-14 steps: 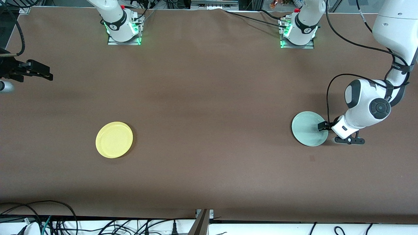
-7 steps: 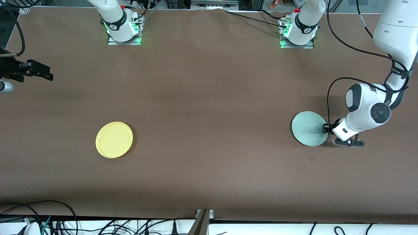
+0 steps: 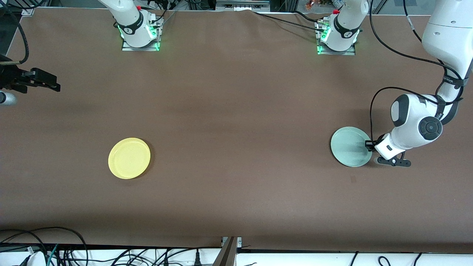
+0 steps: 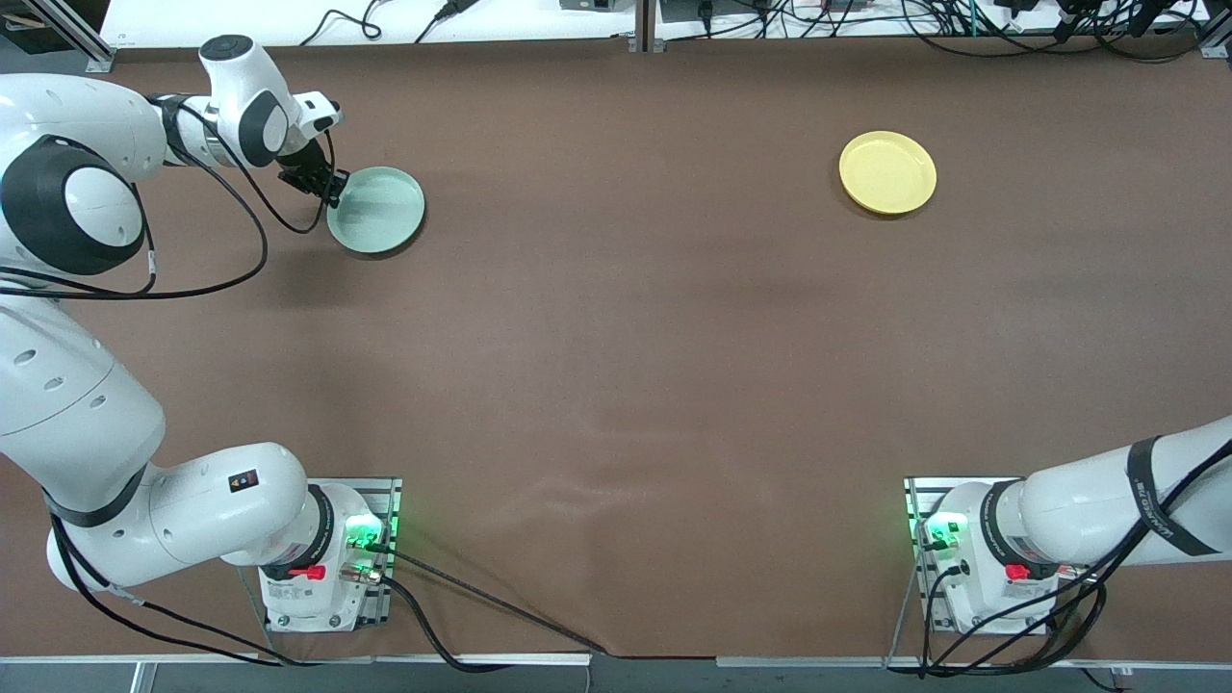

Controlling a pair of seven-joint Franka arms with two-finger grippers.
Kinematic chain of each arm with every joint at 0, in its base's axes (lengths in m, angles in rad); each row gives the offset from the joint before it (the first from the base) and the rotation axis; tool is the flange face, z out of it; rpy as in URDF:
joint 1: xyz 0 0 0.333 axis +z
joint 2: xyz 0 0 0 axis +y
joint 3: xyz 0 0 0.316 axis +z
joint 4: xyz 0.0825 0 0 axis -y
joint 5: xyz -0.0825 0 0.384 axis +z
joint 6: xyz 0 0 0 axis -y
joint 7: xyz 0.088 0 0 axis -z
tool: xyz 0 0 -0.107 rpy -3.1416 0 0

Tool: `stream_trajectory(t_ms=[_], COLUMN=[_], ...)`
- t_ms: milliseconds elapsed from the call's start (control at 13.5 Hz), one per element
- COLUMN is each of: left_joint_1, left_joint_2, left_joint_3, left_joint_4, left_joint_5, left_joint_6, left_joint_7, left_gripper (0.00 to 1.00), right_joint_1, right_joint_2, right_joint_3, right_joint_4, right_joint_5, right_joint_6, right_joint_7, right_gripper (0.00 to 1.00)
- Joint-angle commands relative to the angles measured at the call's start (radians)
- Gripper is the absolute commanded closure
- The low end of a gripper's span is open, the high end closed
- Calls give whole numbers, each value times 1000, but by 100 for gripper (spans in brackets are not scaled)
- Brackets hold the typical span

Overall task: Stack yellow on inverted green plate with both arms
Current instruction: 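Reach the left gripper down and grasp the green plate's rim, then lift the green plate on edge and carry it toward the table middle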

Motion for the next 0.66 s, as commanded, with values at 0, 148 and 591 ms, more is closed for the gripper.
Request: stream_trajectory(t_ms=[0,148,591], left_joint_1=[-25,-69,-393], left_joint_2=[-42,-42,-36], left_joint_3=[-16,-19,-8], left_joint_4=[86,220,530], left_joint_5=[37,39,303], left_joint_6=[-166,-331,-786], left_joint_7=[8,8,-76], left_gripper=[100,100,100], right_joint_1=[0,-4,-5], right_joint_2=[13,14,22], right_joint_3=[3,2,2], right_joint_4=[25,24,24], right_joint_5=[-3,-3,-3], right_joint_6=[-1,-2,1], right_joint_7=[14,12,11], right_gripper=[0,0,0])
